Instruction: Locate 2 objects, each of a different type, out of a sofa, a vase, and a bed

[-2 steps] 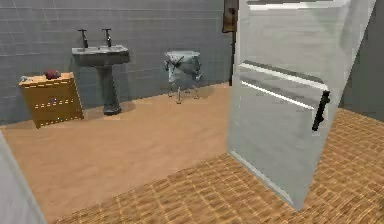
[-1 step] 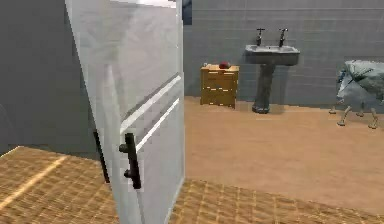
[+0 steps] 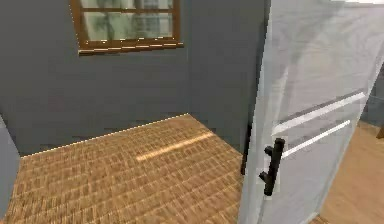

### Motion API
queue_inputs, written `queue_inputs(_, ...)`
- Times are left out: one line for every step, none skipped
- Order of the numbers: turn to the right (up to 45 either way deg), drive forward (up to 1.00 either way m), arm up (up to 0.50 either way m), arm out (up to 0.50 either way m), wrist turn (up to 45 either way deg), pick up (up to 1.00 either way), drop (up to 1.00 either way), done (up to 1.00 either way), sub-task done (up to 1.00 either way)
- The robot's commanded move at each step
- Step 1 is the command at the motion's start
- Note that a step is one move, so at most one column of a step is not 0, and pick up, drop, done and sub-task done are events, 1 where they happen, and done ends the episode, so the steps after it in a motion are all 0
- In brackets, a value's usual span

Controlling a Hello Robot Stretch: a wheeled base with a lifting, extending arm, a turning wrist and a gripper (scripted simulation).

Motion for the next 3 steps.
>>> queue_inputs(-36.0, 0.00, 0.00, 0.00, 0.0, 0.00, 0.00, 0.00, 0.00)
queue_inputs(0.0, 1.00, 0.00, 0.00, 0.0, 0.00, 0.00, 0.00, 0.00)
queue_inputs(-6.0, 0.00, 0.00, 0.00, 0.0, 0.00, 0.00, 0.00, 0.00)
